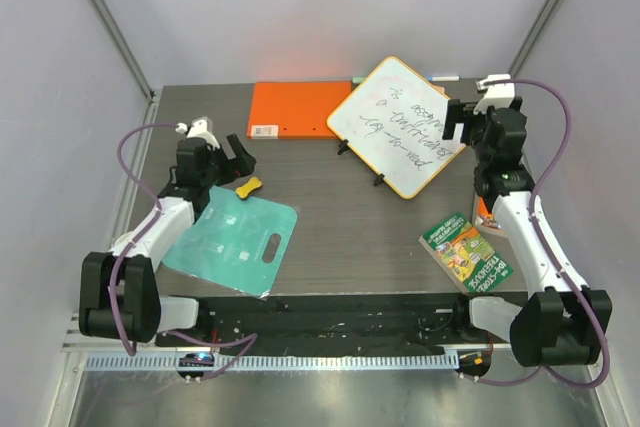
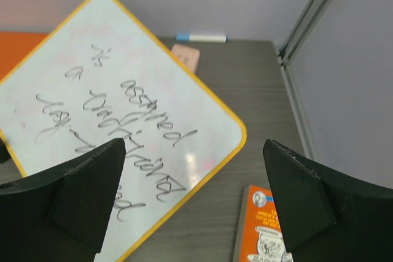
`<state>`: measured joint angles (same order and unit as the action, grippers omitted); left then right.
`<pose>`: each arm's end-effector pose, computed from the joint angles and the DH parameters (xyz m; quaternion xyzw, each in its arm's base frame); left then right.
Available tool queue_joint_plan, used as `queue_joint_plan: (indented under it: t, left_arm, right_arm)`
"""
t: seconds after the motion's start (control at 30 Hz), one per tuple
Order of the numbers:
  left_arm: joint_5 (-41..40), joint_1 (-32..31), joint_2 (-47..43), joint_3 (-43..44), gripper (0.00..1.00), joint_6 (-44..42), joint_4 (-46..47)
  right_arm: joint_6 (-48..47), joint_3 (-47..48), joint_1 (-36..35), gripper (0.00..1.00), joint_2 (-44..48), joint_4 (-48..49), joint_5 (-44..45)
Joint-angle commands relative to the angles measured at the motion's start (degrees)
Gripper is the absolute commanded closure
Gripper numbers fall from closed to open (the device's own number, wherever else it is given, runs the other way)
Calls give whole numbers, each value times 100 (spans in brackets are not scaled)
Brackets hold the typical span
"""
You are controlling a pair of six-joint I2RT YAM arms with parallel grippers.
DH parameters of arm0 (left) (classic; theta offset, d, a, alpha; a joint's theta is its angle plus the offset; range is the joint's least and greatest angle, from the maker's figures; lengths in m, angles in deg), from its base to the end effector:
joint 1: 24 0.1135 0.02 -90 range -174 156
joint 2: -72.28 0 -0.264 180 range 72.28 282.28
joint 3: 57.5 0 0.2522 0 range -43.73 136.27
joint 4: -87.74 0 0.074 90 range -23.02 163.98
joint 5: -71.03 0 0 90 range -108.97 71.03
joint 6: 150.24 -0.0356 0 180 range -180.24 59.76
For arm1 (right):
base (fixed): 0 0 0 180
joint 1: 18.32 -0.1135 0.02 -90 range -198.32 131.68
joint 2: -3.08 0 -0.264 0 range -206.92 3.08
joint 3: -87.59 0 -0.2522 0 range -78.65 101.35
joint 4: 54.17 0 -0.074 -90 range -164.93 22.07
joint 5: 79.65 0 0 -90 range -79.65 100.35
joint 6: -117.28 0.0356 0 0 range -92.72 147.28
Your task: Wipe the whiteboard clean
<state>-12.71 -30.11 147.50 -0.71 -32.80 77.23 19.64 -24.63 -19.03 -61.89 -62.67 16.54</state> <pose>0.2856 -0.0345 0.2361 -0.1319 0.8504 -0.1914 0.4721 0.2691 -0.0005 0.3542 -0.0178 0.7409 -0.0805 0.6665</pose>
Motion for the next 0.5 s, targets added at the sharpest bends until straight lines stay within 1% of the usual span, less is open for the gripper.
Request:
queue_joint_plan:
  t: [0.0,0.1,0.13,0.17,0.2,0.27,0.3,0.37,0.4,0.43,0.47]
  left_arm:
    - [-2,4,-394,30,0,42,-26]
    - [252,-4,-333,100,0,-28,45]
    - [322,-13,-150,214,0,-107,-69]
    - [601,-4,-18,372,0,-447,-235]
    - [430,-39,175,843,0,-615,-941]
    - [-228,-329,781,1416,0,-905,-1823]
    - [-587,-425,992,1819,0,-1212,-2254]
    - [-1151,-750,1536,2112,0,-1451,-2617]
    - [-1589,-882,1653,2287,0,-1652,-2706]
    - [-1784,-1127,1749,2333,0,-1785,-2750]
    - [-1934,-1234,1837,2359,0,-1873,-2742]
  right_arm:
    - [289,285,1,0,-130,-753,-347]
    - [350,293,1,0,-130,-833,-417]
    - [368,276,1,0,-121,-833,-461]
    - [386,267,1,0,-130,-851,-522]
    - [421,258,18,0,-139,-868,-549]
    - [421,241,1,0,-174,-886,-706]
    - [430,249,1,0,-200,-947,-742]
    - [395,276,-8,0,-235,-1000,-751]
    - [386,276,1,0,-235,-1026,-708]
    - [377,293,1,0,-227,-1027,-699]
    - [386,293,149,0,-218,-1044,-699]
